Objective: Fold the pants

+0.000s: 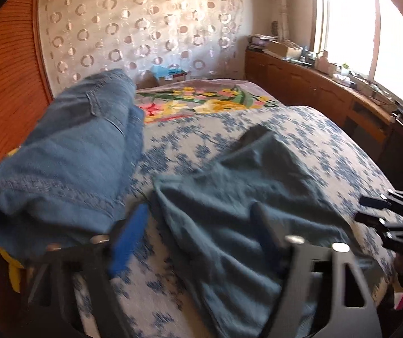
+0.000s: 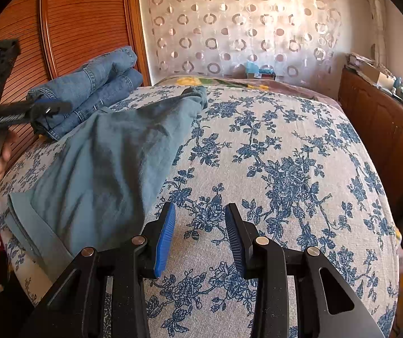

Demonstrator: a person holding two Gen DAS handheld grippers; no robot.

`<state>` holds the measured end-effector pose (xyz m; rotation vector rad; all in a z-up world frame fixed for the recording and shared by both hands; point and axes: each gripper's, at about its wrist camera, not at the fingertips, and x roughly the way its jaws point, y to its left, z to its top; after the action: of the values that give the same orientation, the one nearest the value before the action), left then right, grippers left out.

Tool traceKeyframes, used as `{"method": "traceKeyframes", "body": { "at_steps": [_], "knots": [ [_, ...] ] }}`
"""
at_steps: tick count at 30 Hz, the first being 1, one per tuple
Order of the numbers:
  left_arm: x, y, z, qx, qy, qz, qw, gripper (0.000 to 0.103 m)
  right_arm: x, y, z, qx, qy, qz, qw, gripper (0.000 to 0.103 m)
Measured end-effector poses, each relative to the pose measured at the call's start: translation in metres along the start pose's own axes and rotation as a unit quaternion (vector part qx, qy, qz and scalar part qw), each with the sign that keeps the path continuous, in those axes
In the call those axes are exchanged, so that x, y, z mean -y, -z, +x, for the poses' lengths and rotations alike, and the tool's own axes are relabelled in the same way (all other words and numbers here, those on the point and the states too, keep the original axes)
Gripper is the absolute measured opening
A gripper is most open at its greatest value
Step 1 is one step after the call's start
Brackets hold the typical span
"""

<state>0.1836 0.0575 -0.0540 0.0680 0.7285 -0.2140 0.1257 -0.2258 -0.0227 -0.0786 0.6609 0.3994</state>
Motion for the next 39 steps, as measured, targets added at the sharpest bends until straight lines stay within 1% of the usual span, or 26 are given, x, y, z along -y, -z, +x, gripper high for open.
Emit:
{"method": "traceKeyframes", "body": {
  "at_steps": [2, 6, 9, 15, 23, 25, 26, 27, 29, 31, 39],
  "knots": [
    [0.006, 0.007, -0.003, 0.000, 0.008, 0.003, 1.0000, 0.080, 0.000, 0.000, 0.000, 0.000, 0.000, 0.000, 1.000, 0.038],
    [0.016, 0.024, -0.012, 0.000, 0.007, 0.005, 1.0000, 0.080, -0.001, 0.000, 0.001, -0.003, 0.000, -0.001, 1.000, 0.038],
    [0.022, 0.036, -0.018, -0.005, 0.022, -0.001, 0.9998, 0.080, 0.000, 0.000, 0.001, -0.003, 0.000, 0.000, 1.000, 0.038],
    [0.032, 0.060, -0.033, -0.011, 0.015, 0.004, 0.9998, 0.080, 0.000, 0.000, 0.001, -0.004, -0.002, -0.001, 1.000, 0.038],
    [0.032, 0.084, -0.036, -0.027, 0.009, -0.004, 0.9996, 0.080, -0.002, -0.001, 0.002, -0.008, -0.005, -0.002, 1.000, 0.038],
    [0.032, 0.088, -0.037, -0.029, 0.009, -0.007, 0.9995, 0.080, -0.004, -0.002, 0.003, -0.016, -0.010, -0.010, 1.000, 0.039],
    [0.032, 0.090, -0.037, -0.029, 0.008, -0.008, 0.9995, 0.080, -0.007, -0.002, 0.002, -0.019, -0.014, -0.018, 1.000, 0.044],
    [0.032, 0.091, -0.038, -0.029, 0.008, -0.009, 0.9995, 0.080, -0.010, -0.001, 0.000, -0.021, -0.019, -0.029, 0.999, 0.047],
    [0.033, 0.095, -0.039, -0.030, 0.009, -0.010, 0.9995, 0.080, -0.016, 0.001, -0.006, -0.020, -0.008, -0.045, 0.999, 0.049],
    [0.033, 0.098, -0.040, -0.031, 0.007, -0.010, 0.9995, 0.080, -0.021, 0.006, -0.014, -0.021, -0.016, -0.053, 0.998, 0.052],
    [0.032, 0.107, -0.044, -0.034, 0.003, -0.014, 0.9993, 0.080, -0.027, 0.024, -0.061, 0.001, -0.016, -0.039, 0.999, 0.054]
  ]
}}
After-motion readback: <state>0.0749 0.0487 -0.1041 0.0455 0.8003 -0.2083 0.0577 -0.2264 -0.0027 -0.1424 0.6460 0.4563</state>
